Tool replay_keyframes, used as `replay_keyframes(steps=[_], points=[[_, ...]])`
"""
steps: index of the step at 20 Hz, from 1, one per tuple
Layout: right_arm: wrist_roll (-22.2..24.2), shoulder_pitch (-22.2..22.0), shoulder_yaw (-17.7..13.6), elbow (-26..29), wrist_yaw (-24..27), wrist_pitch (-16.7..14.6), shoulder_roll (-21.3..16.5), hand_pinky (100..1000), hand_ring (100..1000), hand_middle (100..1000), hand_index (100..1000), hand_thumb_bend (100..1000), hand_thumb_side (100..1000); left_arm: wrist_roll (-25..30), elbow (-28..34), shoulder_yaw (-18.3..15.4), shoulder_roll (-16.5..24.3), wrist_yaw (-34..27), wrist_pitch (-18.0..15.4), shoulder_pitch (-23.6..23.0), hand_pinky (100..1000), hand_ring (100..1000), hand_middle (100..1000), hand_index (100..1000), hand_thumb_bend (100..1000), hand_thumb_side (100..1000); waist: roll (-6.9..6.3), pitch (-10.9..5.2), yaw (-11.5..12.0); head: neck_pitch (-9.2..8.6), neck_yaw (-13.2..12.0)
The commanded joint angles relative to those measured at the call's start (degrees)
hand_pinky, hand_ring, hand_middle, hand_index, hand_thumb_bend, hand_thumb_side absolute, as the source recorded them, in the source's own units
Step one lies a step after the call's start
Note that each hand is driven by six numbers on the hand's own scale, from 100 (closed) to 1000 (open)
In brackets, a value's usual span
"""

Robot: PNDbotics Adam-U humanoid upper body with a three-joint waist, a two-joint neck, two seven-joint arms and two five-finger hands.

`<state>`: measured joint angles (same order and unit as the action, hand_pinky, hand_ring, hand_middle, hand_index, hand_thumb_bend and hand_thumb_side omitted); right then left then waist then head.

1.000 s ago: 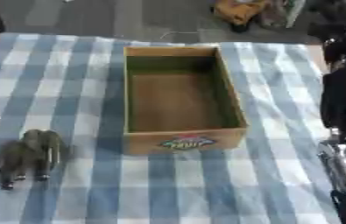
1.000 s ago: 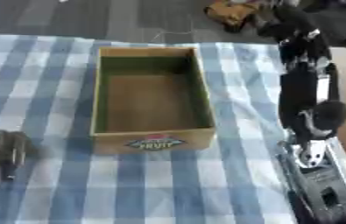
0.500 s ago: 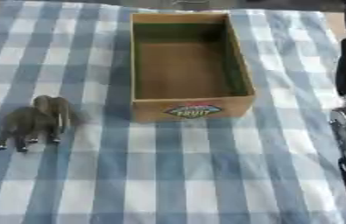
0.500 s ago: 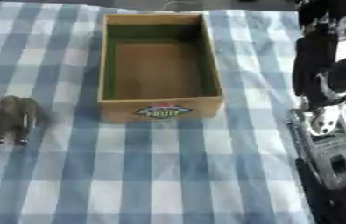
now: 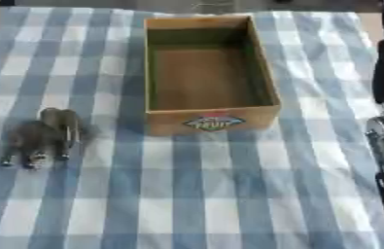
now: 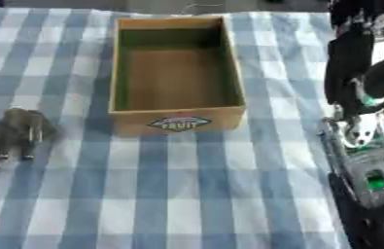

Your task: Pick up objects on the table and place them in the box.

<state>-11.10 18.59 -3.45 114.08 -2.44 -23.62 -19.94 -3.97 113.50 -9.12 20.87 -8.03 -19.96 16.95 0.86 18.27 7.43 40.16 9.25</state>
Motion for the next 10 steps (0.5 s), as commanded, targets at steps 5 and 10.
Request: replay_keyframes(steps=[5,10], points=[[0.62,-0.55,-0.08,0.51,-0.41,0.56,-1.76,896,942,629,876,965,942,3.46,0.77,0.14,10.78,5.80,4.53,1.96,718,731,720,865,253,100,-1.46,-2.99,0.66,3.35,0.21],[1.01,-0.56,0.09,0.51,-0.20,0.72,-1.46,895,941,629,875,950,942,3.02,0.28,0.69,17.66,10.04,8.48,3.43,725,743,736,869,391,100,-1.47,-3.41,0.44,3.94,-0.83]])
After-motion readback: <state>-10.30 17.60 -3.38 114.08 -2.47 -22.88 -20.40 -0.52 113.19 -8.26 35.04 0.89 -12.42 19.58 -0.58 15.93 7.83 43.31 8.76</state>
